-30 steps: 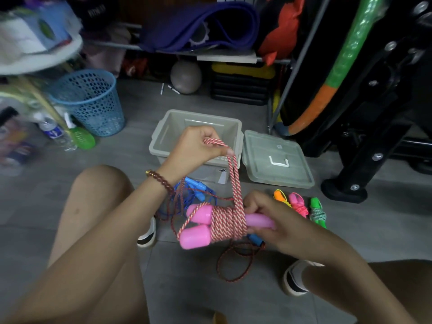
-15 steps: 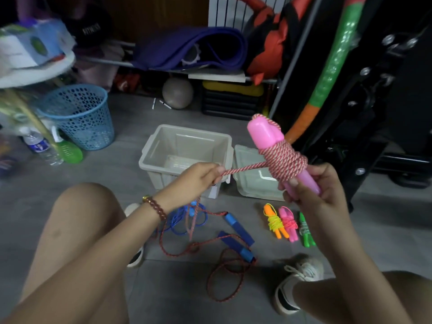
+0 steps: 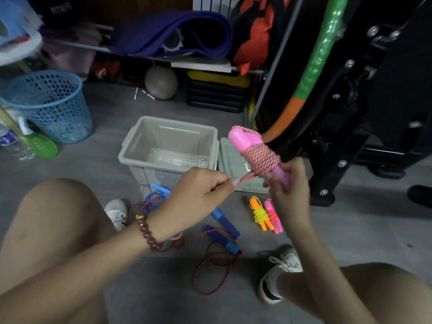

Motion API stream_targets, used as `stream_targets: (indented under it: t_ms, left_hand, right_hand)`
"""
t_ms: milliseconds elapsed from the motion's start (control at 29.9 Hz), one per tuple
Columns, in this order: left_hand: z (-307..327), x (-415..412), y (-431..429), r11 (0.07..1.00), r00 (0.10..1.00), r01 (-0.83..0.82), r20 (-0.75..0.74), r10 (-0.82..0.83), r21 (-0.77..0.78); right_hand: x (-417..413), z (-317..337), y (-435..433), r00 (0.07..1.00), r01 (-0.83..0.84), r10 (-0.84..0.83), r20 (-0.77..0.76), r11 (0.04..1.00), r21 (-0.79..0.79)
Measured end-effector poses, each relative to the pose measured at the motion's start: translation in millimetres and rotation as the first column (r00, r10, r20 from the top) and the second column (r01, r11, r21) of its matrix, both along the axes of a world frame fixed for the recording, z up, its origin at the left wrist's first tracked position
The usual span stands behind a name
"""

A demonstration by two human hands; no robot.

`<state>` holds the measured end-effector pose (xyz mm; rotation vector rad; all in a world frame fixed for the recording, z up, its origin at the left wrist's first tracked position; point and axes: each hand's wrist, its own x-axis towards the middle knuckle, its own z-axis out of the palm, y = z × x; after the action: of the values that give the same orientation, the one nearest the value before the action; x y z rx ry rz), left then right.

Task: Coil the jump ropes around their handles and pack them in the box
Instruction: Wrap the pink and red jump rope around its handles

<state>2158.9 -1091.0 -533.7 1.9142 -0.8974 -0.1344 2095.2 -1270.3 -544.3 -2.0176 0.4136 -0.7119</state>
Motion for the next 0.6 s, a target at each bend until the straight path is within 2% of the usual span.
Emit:
stream_targets:
  t_ms: [67, 167, 267, 367, 501, 601]
  left_hand:
    - [-1, 2, 0, 1.000, 0.999, -0.013, 0.039, 0.012, 0.014]
    - [-2, 7, 4, 0.988, 0.966, -0.052, 0.259, 0.013, 0.142]
    - [-4, 9, 12, 0.972, 0.920, -0.063, 0.391, -0.032, 0.228]
    - [0, 13, 15, 0.935, 0.814, -0.132, 0.574, -0.087, 0.330]
    - [9, 24, 21, 0.918, 0.824, -0.192, 0.565, -0.041, 0.346]
    - [7, 28, 23, 0.914, 0.853, -0.226, 0.522, 0.018, 0.338]
  right_hand:
    - [7, -7, 3, 1.000, -0.010, 0.009, -0.027, 1.000, -0.030]
    - [11, -18, 3, 0.996, -0.052, 0.047, -0.074, 0.996, -0.070]
    - [8, -23, -1, 0.976, -0.179, 0.153, -0.152, 0.969, -0.172]
    - [4, -18, -9, 0.919, -0.343, 0.271, -0.285, 0.908, -0.242]
    - [-4, -23, -12, 0.809, -0.539, 0.391, -0.438, 0.791, -0.289]
    - [-11, -25, -5, 0.699, -0.643, 0.470, -0.539, 0.743, -0.185]
